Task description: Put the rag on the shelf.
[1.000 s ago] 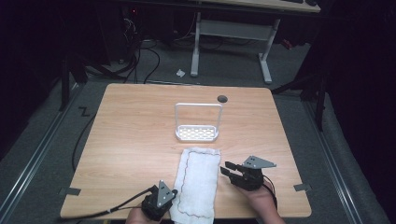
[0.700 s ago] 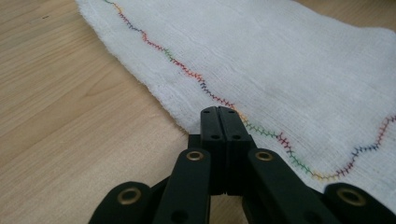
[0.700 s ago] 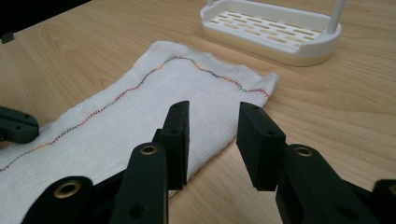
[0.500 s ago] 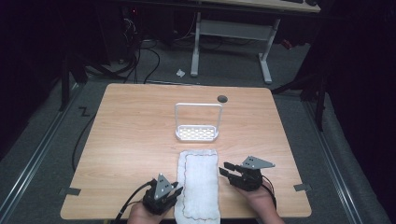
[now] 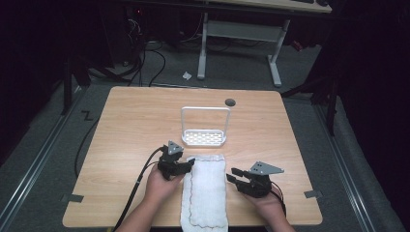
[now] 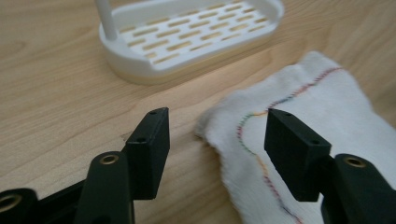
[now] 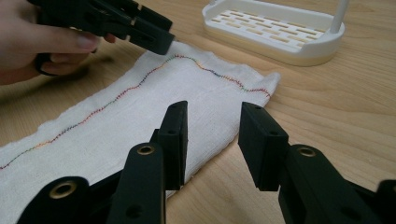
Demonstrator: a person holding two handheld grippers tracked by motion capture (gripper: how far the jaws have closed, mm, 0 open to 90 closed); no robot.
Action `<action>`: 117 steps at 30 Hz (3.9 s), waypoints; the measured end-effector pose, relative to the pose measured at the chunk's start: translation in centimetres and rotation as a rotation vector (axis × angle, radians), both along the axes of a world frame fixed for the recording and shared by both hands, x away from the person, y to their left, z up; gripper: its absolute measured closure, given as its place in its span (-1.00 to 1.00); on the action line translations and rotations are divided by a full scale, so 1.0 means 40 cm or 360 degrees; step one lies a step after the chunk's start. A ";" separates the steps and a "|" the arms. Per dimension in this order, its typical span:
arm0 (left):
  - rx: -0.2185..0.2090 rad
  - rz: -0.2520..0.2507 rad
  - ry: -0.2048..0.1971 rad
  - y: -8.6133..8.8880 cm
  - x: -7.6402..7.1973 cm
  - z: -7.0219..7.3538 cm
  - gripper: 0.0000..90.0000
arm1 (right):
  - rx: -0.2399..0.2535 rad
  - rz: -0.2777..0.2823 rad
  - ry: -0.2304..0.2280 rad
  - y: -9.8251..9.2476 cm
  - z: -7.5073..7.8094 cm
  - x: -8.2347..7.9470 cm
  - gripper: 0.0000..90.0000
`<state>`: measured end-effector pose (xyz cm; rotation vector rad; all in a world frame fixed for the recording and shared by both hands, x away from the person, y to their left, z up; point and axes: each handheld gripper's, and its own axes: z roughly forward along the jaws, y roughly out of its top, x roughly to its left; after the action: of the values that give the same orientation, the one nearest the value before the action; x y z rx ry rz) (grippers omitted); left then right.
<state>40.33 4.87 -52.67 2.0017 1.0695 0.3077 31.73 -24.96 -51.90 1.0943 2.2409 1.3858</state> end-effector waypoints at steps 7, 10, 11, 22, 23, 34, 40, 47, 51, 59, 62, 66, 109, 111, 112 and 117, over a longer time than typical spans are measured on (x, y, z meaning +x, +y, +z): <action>0.0035 -0.0047 -0.0004 -0.025 0.006 -0.020 0.24 | 0.0009 -0.0004 0.0008 -0.005 -0.002 0.004 0.39; 0.0004 -0.0086 -0.0014 -0.027 0.002 -0.025 0.39 | 0.0006 -0.0001 0.0011 -0.002 -0.003 0.004 0.38; 0.0021 -0.0102 -0.0048 -0.030 -0.003 -0.028 0.43 | 0.0001 0.0002 0.0008 -0.001 -0.004 0.004 0.38; -0.0016 -0.0142 -0.0028 -0.029 -0.005 -0.031 0.80 | -0.0057 -0.0045 0.0027 0.020 -0.009 0.015 0.30; -0.0021 -0.0141 -0.0025 -0.028 -0.005 -0.031 0.80 | -0.0076 -0.0066 0.0030 0.025 -0.007 0.018 0.29; -0.0051 -0.0136 0.0002 -0.023 0.000 -0.032 0.79 | -0.0183 -0.0326 0.0211 0.093 -0.015 0.174 0.22; -0.0055 -0.0133 0.0004 -0.022 0.000 -0.032 0.79 | -0.0237 -0.0303 0.0220 0.115 -0.040 0.175 0.40; -0.0074 -0.0126 0.0021 -0.019 0.001 -0.033 0.80 | -0.0190 -0.0236 0.0219 0.112 -0.047 0.172 0.84; -0.0101 -0.0131 0.0046 -0.013 0.005 -0.034 0.83 | -0.0196 -0.0226 0.0212 0.116 -0.046 0.171 0.89; -0.0133 -0.0122 0.0057 -0.009 0.005 -0.034 0.84 | -0.0222 -0.0220 0.0155 0.121 -0.041 0.165 0.91; -0.0205 -0.0115 0.0046 0.000 0.001 -0.029 0.85 | -0.0193 -0.0225 0.0108 0.114 -0.026 0.156 0.91; -0.0224 -0.0090 -0.0046 0.000 -0.018 -0.014 0.85 | -0.0164 -0.0220 0.0024 0.117 -0.003 0.138 0.91; -0.0530 -0.0021 -0.0825 0.045 -0.106 0.395 0.86 | 0.0101 -0.0199 -0.0647 0.139 0.388 0.071 0.91; -0.0513 -0.0018 -0.0849 0.043 -0.103 0.409 0.86 | 0.0119 -0.0208 -0.0660 0.137 0.399 0.072 0.91; -0.0513 -0.0018 -0.0849 0.043 -0.103 0.409 0.86 | 0.0125 -0.0210 -0.0670 0.136 0.405 0.074 0.91; -0.0497 -0.0044 -0.0924 0.030 -0.084 0.455 0.86 | 0.0154 -0.0227 -0.0696 0.128 0.436 0.090 0.91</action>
<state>36.95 6.05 -34.48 1.5096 0.6688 0.6209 35.31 -19.86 -34.45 0.8573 1.7707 1.5134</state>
